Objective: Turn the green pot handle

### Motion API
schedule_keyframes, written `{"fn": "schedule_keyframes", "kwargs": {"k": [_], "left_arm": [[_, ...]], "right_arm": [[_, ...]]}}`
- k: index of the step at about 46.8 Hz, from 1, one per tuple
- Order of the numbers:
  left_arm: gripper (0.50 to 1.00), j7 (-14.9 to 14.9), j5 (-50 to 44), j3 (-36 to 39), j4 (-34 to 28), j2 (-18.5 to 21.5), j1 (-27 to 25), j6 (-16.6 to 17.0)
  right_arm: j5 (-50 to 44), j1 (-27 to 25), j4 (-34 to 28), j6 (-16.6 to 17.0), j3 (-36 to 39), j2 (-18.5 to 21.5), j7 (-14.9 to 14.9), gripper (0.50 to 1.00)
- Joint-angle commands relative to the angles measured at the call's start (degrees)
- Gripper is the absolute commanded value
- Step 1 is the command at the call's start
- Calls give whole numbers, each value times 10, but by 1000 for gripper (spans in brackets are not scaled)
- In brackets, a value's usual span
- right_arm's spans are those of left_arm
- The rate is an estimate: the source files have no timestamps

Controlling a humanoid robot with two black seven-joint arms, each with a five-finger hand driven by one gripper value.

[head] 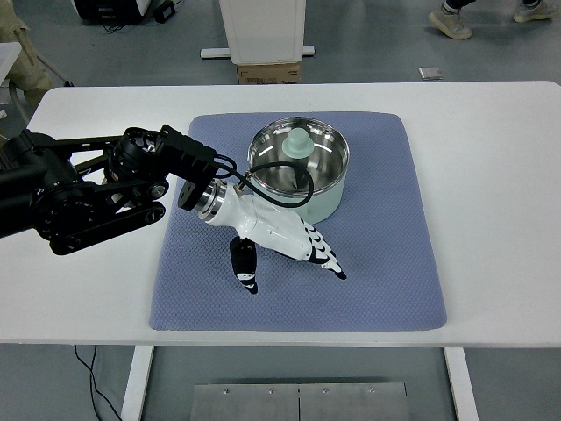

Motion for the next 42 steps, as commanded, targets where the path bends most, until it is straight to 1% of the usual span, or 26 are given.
{"fn": "schedule_keyframes", "kwargs": {"k": [1, 18, 29, 42], "left_arm": [[1000, 0, 1, 4, 0, 2, -2, -1], [1000, 0, 1, 27, 0, 11, -22, 0], [1000, 0, 1, 55, -1, 27, -24, 4], [1000, 0, 2, 59, -1, 42, -35, 4]], "right_arm": [[0, 0, 0, 0, 0, 0, 0, 1000], [0, 0, 0, 0, 0, 0, 0, 1000], [0, 0, 0, 0, 0, 0, 0, 1000], [-1, 0, 0, 0, 0, 0, 0, 1000]]}}
